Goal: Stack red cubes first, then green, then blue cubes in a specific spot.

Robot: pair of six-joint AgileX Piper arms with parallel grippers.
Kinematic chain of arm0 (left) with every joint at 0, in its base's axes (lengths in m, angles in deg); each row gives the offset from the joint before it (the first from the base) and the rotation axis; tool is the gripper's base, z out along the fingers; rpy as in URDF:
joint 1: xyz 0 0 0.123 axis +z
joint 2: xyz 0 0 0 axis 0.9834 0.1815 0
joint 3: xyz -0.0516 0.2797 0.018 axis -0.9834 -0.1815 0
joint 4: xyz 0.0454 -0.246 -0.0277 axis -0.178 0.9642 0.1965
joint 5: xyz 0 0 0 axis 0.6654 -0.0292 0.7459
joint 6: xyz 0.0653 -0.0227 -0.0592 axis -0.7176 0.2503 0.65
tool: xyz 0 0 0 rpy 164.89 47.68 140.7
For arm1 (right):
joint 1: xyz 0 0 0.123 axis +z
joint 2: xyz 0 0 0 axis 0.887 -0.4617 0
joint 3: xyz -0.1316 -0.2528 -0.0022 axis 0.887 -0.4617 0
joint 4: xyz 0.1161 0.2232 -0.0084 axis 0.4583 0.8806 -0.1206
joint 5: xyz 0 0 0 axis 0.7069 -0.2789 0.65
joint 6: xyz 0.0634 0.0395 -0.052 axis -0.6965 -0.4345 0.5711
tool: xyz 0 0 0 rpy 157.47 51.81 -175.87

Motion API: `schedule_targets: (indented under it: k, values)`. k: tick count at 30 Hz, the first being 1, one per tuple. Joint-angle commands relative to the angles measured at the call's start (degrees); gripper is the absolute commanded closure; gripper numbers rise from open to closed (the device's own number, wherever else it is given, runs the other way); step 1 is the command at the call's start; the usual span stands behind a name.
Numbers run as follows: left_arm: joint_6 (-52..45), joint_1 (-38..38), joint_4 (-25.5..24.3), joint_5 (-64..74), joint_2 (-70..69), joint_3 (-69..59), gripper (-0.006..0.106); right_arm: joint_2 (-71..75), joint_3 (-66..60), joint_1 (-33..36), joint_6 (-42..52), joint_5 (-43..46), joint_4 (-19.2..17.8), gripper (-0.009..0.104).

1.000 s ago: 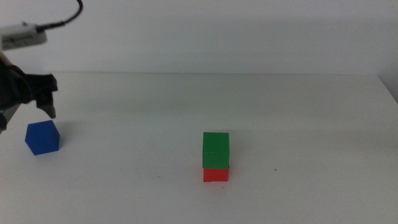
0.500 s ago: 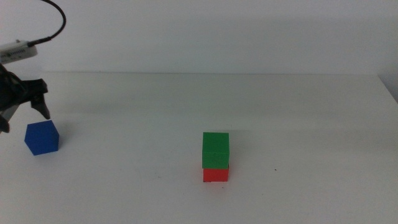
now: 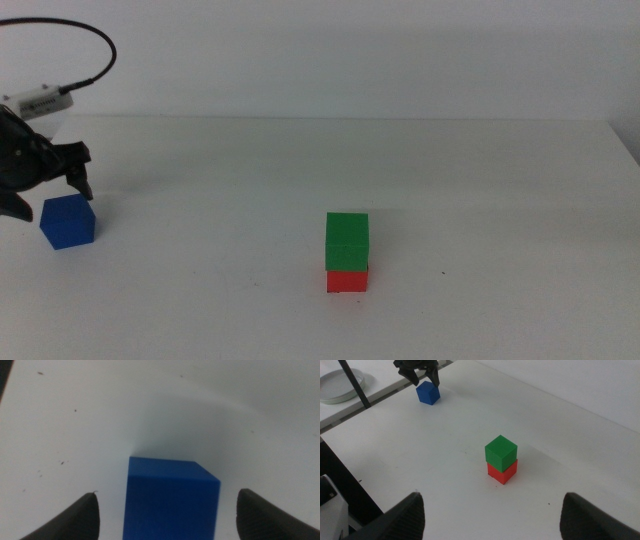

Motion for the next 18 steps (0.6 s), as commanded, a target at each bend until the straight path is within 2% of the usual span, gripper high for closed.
schedule_targets:
  k: [1,5,8,10,13,18]
  values:
    - [0.09,-0.46,0.4,-0.99,1.06,0.53,0.007,0.46,-0.16,0.03,0.45,0.53,-0.3,0.003]
    - [-0.16,-0.82,0.86,-1.79,2.86,0.53,0.008,0.46,-0.16,0.03,0.45,0.53,-0.3,0.003]
    - [-0.16,-0.92,0.84,-1.79,3.11,0.53,0.017,0.46,-0.16,0.03,0.45,0.53,-0.3,0.003]
    - [-0.16,-1.06,0.97,-1.67,3.11,0.53,0.03,0.46,-0.16,0.03,0.45,0.53,-0.3,0.003]
    - [0.08,-1.15,1.45,0.28,2.66,0.53,0.059,0.46,-0.16,0.03,0.45,0.53,-0.3,0.003]
    - [2.78,-3.1,0.51,4.22,-2.94,-0.12,0.098,0.46,-0.16,0.03,0.45,0.53,-0.3,0.003]
